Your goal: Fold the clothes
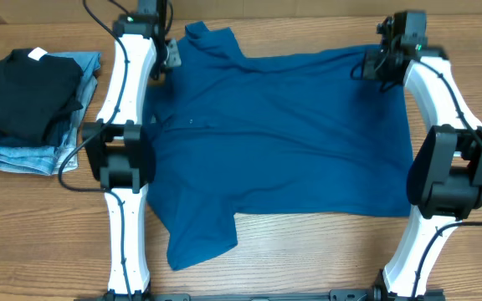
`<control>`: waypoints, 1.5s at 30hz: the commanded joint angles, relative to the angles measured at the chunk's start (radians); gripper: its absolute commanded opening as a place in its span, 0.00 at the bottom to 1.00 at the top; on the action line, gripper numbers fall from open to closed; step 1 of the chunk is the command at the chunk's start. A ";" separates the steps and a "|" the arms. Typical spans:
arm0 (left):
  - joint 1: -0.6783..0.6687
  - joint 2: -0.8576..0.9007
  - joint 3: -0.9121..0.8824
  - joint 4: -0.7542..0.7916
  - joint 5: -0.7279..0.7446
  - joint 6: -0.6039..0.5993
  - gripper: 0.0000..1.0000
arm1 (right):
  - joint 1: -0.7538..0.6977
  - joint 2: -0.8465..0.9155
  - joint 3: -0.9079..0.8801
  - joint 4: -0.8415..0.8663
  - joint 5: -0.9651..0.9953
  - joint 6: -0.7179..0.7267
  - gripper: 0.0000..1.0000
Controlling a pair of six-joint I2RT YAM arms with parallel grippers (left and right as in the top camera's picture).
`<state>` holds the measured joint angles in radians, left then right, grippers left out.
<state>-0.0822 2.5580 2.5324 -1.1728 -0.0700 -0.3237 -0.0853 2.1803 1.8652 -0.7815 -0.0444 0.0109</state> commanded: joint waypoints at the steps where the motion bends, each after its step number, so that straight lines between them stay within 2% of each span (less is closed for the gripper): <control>1: -0.010 -0.166 0.022 -0.024 0.155 -0.033 0.11 | -0.001 -0.031 0.257 -0.100 -0.014 0.074 0.15; 2: -0.006 -0.174 0.022 -0.029 0.184 -0.033 0.18 | -0.002 -0.031 0.292 -0.129 -0.030 0.060 0.38; 3: -0.005 -0.175 0.022 -0.027 0.209 -0.032 0.28 | -0.001 -0.032 0.309 -0.142 -0.049 0.061 0.51; 4: -0.005 -0.175 0.022 -0.027 0.231 -0.032 0.30 | -0.001 -0.035 0.321 -0.158 -0.077 0.061 0.49; 6: -0.005 -0.174 0.022 -0.037 0.239 -0.031 0.29 | -0.001 -0.044 0.328 -0.188 -0.092 0.061 0.28; 7: -0.005 -0.174 0.022 -0.050 0.240 -0.032 0.17 | -0.001 -0.045 0.328 -0.196 -0.090 0.061 0.16; 8: -0.006 -0.174 0.022 -0.053 0.240 -0.032 0.15 | -0.001 -0.042 0.328 -0.179 -0.083 0.090 0.04; 9: -0.008 -0.167 0.022 -0.042 0.227 -0.031 0.16 | -0.001 -0.031 0.327 -0.165 -0.046 0.158 0.04; 11: -0.017 -0.146 0.022 0.001 0.189 -0.031 0.04 | -0.001 -0.006 0.328 -0.162 -0.015 0.157 0.04; 14: -0.031 -0.109 0.022 0.047 0.191 -0.032 0.04 | 0.000 0.077 0.327 -0.159 -0.024 0.104 0.04; 21: -0.071 -0.034 0.022 0.146 0.156 0.014 0.04 | 0.001 0.216 0.327 -0.110 -0.024 0.085 0.04; 28: -0.071 0.068 0.022 0.214 0.140 0.024 0.04 | 0.001 0.247 0.327 -0.080 -0.024 0.066 0.04; 45: -0.069 0.169 0.022 0.204 0.086 0.090 0.04 | 0.001 0.285 0.300 -0.154 -0.024 0.060 0.04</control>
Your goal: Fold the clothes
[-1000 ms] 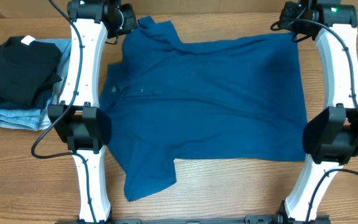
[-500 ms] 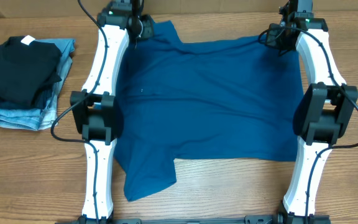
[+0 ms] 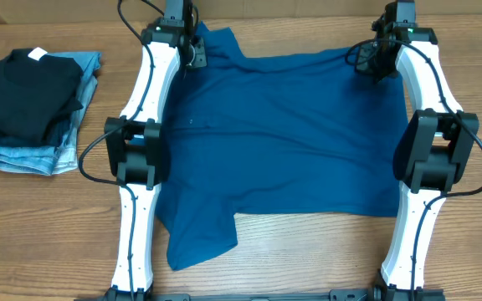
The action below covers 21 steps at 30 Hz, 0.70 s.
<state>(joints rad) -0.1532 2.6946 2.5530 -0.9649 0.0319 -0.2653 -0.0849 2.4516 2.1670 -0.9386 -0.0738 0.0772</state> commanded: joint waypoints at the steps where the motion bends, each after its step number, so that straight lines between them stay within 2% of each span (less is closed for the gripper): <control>1: 0.002 0.033 0.001 -0.004 -0.016 0.043 0.04 | 0.000 0.014 -0.002 0.007 0.006 -0.007 0.04; 15: 0.002 0.033 -0.048 -0.003 -0.095 0.060 0.04 | -0.001 0.047 -0.008 0.081 0.014 -0.006 0.04; 21: 0.002 0.033 -0.095 -0.015 -0.095 0.061 0.04 | -0.001 0.102 -0.008 0.030 0.013 -0.006 0.04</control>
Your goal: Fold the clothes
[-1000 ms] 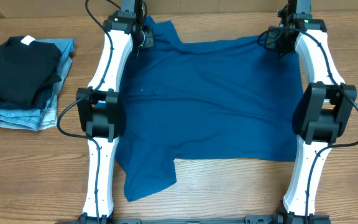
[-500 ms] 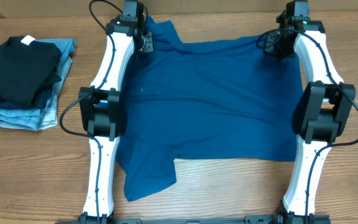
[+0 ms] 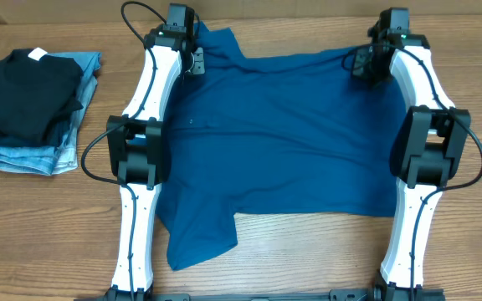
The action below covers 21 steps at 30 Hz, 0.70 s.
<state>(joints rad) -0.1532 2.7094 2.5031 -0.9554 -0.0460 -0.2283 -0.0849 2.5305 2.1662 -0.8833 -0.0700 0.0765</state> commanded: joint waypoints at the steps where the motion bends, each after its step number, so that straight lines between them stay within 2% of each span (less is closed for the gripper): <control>1: 0.002 0.017 -0.044 -0.036 -0.017 0.024 0.04 | -0.001 0.023 -0.007 -0.043 0.009 -0.005 0.04; 13: 0.003 0.017 -0.044 -0.236 -0.036 0.022 0.04 | -0.002 0.023 -0.007 -0.397 0.009 0.006 0.04; 21: 0.003 0.017 -0.044 -0.357 -0.152 -0.022 0.04 | -0.002 0.023 -0.006 -0.487 0.028 0.005 0.04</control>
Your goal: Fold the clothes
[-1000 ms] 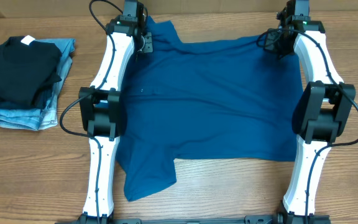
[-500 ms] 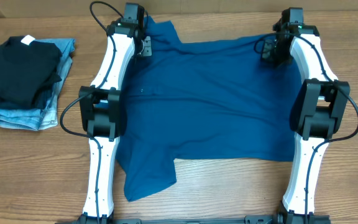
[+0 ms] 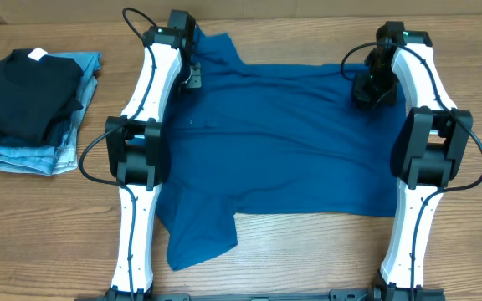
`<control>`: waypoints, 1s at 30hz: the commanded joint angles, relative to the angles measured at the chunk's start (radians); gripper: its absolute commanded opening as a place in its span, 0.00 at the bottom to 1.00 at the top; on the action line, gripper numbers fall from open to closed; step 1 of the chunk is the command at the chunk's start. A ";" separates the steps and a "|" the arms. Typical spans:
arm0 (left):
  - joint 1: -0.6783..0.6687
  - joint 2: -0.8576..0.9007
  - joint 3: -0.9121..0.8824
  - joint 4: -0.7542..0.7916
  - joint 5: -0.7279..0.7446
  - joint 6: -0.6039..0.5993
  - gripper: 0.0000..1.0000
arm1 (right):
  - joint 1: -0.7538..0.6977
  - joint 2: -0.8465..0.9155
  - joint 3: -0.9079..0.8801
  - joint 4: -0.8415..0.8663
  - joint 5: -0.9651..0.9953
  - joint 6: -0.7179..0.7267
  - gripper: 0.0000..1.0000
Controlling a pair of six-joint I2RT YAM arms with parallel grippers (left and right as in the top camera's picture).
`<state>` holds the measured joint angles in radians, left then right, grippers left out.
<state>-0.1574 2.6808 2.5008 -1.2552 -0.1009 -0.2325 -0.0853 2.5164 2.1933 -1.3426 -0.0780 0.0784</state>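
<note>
A blue polo shirt [image 3: 283, 142] lies spread across the wooden table, with one sleeve [image 3: 201, 238] hanging toward the front edge and the other sleeve [image 3: 216, 42] at the far left. My left gripper [image 3: 193, 79] is down on the shirt's far left part, just below that sleeve. At the far right corner, my right gripper [image 3: 366, 90] is on the cloth. Both look closed on the fabric, and the far edge is drawn slightly toward the front. The fingertips are small in the overhead view.
A folded black garment [image 3: 28, 88] sits on folded jeans [image 3: 19, 155] at the left side of the table [image 3: 48, 234]. Both arms reach from the front edge along the shirt's two sides.
Both grippers have come nearer to the front, now over the shirt instead of at its far edge. The shirt's far right edge has shifted forward with the right gripper.
At first the grippers were by the shirt's far corners, the left one outside its left edge. Then both stood at the far edge, over the sleeve and the right corner. Now they are lower on the cloth and the far edge has begun to come forward.
</note>
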 commanded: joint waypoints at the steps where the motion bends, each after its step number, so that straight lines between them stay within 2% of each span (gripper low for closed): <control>1: 0.007 0.043 -0.042 -0.058 -0.102 -0.018 0.04 | -0.001 0.036 -0.029 -0.020 0.035 0.003 0.04; 3: 0.007 0.034 -0.026 -0.048 -0.102 -0.018 0.04 | -0.001 0.035 0.016 -0.010 0.036 0.000 0.04; 8: 0.007 0.023 0.235 -0.027 -0.096 -0.014 0.04 | -0.001 0.029 0.314 0.006 0.035 0.000 0.04; 9: 0.005 0.023 0.315 -0.027 -0.070 -0.014 0.11 | -0.001 0.029 0.367 0.010 0.035 0.000 0.04; 11: 0.005 0.023 0.399 -0.027 -0.011 -0.004 0.16 | -0.001 0.029 0.394 0.017 0.035 0.000 0.04; 12: 0.005 0.023 0.434 -0.026 0.037 0.019 0.21 | -0.001 0.029 0.394 0.024 0.035 0.000 0.04; 13: 0.003 0.023 0.473 -0.019 0.139 0.106 0.32 | -0.001 0.029 0.390 0.021 0.035 0.000 0.04; 14: -0.002 0.023 0.483 -0.016 0.190 0.166 0.35 | -0.001 0.029 0.383 0.018 0.034 0.000 0.04; 16: -0.012 0.023 0.481 -0.018 0.206 0.234 0.41 | -0.001 0.029 0.381 0.005 0.032 0.000 0.04; 19: -0.040 0.023 0.477 -0.027 0.202 0.372 0.57 | -0.001 0.029 0.379 -0.018 0.031 0.000 0.04; 20: -0.058 0.023 0.477 -0.027 0.178 0.429 0.63 | -0.001 0.029 0.379 -0.027 0.027 0.000 0.04; 22: -0.082 0.024 0.472 -0.020 0.135 0.468 0.70 | -0.001 0.029 0.379 -0.029 -0.026 -0.005 0.04; 25: -0.101 0.024 0.433 0.000 0.134 0.462 0.72 | 0.002 0.030 0.379 -0.012 -0.174 -0.139 0.04; 30: -0.098 0.024 0.381 -0.032 0.135 0.371 0.68 | 0.030 0.031 0.343 0.019 -0.185 -0.246 0.04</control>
<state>-0.2714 2.7071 2.9108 -1.2751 0.0448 0.1814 -0.0776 2.5565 2.5683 -1.3479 -0.2173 -0.0689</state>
